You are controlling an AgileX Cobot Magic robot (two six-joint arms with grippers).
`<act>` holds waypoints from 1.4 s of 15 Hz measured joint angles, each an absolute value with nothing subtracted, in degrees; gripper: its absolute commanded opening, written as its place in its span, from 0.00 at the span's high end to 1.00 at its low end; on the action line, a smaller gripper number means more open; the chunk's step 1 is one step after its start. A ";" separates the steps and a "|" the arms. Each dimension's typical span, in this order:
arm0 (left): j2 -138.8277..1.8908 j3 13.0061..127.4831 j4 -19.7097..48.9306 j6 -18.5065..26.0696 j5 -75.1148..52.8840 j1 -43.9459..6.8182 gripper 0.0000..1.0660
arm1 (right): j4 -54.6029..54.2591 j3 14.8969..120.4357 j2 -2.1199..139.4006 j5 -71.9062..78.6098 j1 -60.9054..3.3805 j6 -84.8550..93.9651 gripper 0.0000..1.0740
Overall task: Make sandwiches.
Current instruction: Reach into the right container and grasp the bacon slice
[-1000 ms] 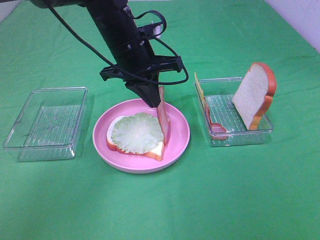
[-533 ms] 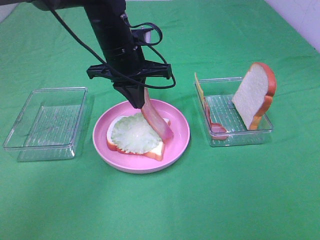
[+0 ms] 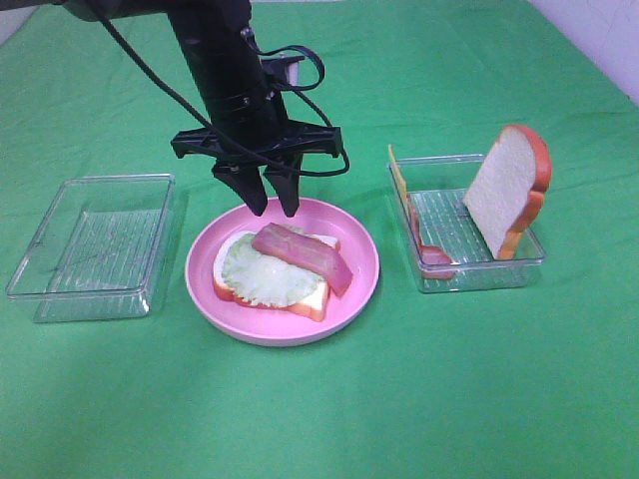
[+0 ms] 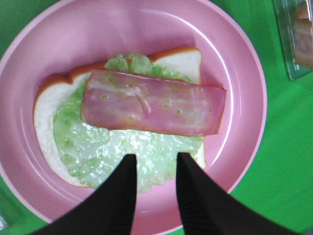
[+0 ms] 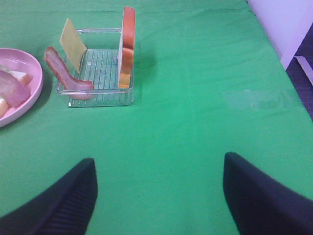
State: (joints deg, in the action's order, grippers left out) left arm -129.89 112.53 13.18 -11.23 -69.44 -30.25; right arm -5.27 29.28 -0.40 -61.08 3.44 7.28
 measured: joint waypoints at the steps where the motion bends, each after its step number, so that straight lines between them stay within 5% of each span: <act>1: -129.89 112.53 13.18 -11.23 -69.44 -30.25 0.45 | -5.27 29.28 -0.40 -61.08 3.44 7.28 0.36; 10: -116.65 112.53 3.04 -11.23 -69.56 -30.25 0.41 | -5.27 29.28 -0.40 -61.08 3.44 7.28 0.36; 21: -82.56 109.15 1.72 -7.96 -69.67 -30.25 0.42 | -5.27 29.28 -0.40 -61.08 3.44 7.28 0.36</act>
